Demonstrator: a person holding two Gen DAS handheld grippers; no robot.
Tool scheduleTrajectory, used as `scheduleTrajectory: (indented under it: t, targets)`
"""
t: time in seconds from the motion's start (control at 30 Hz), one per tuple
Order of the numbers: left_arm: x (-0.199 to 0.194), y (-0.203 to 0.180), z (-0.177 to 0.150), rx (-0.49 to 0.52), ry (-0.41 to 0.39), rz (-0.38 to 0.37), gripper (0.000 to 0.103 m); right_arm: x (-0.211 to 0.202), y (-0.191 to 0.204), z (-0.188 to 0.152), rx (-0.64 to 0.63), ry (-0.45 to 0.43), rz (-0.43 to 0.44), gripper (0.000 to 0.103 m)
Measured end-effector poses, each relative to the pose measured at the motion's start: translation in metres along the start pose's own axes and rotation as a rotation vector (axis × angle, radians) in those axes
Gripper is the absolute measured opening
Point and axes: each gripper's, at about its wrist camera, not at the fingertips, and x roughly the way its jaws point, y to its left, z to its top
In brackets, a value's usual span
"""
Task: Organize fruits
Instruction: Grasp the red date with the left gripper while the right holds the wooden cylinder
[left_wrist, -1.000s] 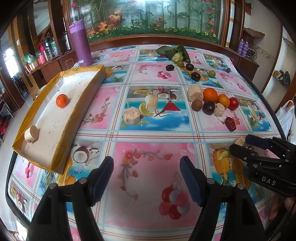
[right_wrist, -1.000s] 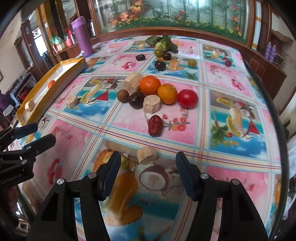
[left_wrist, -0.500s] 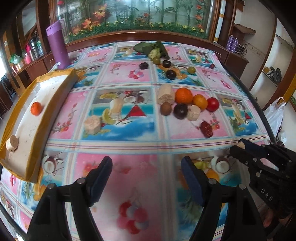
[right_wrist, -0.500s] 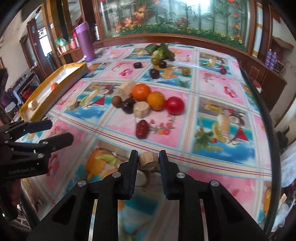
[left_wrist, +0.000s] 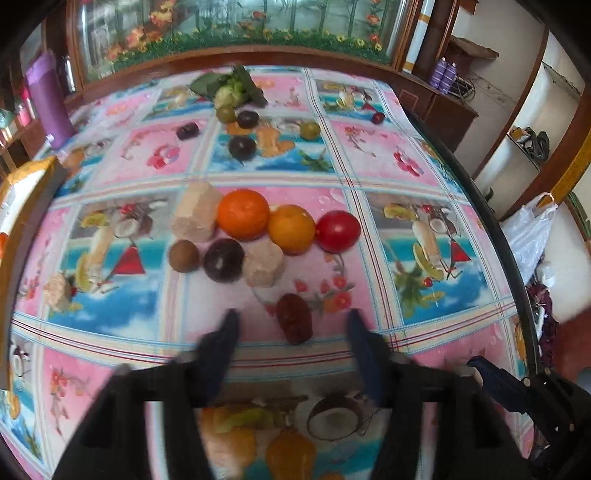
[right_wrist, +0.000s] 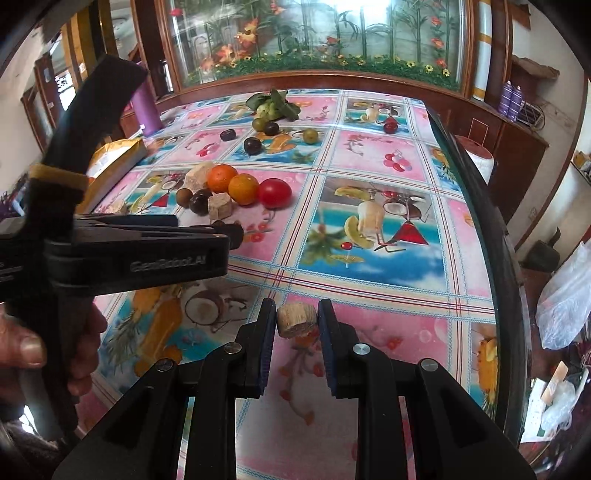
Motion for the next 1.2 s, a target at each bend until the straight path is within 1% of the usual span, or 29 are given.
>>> scheduleTrajectory:
  t: [0.03,0.07,0.13,0.33,0.63,0.77,0.97,1.2]
  targets:
    - [0.001,0.000,0.000,-0.003,0.001,-0.007,0.035,0.000,-0.001,0.000,0.002,0.000,0.002,0.023]
    - [-0.001,0.000,0.000,-0.001,-0.016,-0.017,0.023,0.000,-0.002,0.000,0.004,0.000,0.005,0.023]
    - [0.000,0.003,-0.002,-0.005,-0.011,-0.060,0.022,0.001,-0.002,0.000,0.009,0.001,0.007,0.023]
    - [-0.013,0.020,-0.012,-0.030,-0.012,-0.123,0.022,0.001,-0.001,-0.001,0.018,-0.002,0.009,0.023]
    - [-0.044,0.054,-0.035,-0.023,-0.042,-0.078,0.022,0.001,0.017,0.002,0.009,-0.017,0.008,0.023]
    - [-0.056,0.074,-0.042,-0.043,-0.058,-0.071,0.022,-0.001,0.031,0.006,-0.001,-0.031,0.013,0.023]
    - [-0.075,0.107,-0.047,-0.078,-0.090,-0.064,0.022,0.001,0.059,0.014,-0.019,-0.031,0.022,0.023]
    - [-0.096,0.151,-0.052,-0.121,-0.128,-0.041,0.022,0.007,0.103,0.026,-0.062,-0.029,0.049,0.023]
